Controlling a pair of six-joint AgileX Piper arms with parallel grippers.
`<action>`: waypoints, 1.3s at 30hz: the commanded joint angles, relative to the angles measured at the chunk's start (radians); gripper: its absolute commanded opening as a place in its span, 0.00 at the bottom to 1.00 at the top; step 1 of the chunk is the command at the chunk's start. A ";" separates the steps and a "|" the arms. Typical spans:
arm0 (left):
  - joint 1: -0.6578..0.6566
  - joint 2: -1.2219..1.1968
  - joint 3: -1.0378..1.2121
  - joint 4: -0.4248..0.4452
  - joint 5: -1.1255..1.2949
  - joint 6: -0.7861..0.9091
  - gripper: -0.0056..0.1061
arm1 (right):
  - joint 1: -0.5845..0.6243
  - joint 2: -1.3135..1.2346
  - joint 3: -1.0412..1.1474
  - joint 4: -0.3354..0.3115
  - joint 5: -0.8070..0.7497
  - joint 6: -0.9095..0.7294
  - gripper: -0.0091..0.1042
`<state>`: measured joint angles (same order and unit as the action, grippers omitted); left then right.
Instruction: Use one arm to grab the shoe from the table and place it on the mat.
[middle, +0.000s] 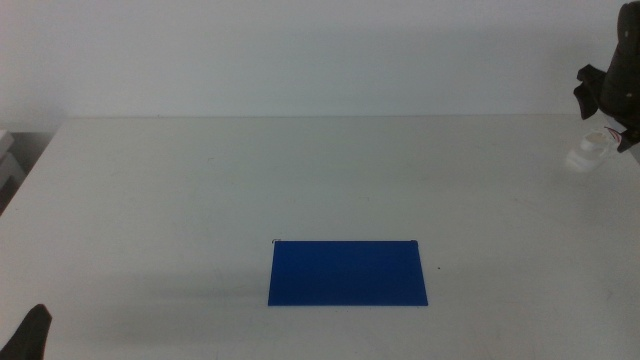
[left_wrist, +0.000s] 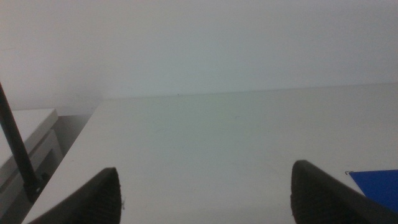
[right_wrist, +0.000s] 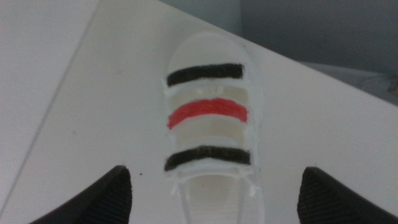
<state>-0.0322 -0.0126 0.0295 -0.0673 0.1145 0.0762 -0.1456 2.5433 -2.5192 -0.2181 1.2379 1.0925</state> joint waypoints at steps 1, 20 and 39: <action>-0.004 -0.013 0.007 -0.010 -0.082 -0.005 0.89 | -0.009 -0.068 -0.031 -0.035 0.009 0.007 0.89; -0.004 -0.013 0.007 -0.010 -0.082 -0.005 0.89 | -0.009 0.003 -0.031 -0.050 -0.008 0.053 0.80; -0.004 -0.013 0.007 -0.010 -0.082 -0.005 0.89 | 0.056 -0.133 -0.007 -0.020 0.054 0.017 0.06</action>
<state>-0.0322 -0.0126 0.0295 -0.0673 0.1145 0.0762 -0.1076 2.5340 -2.5107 -0.1995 1.2360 1.1198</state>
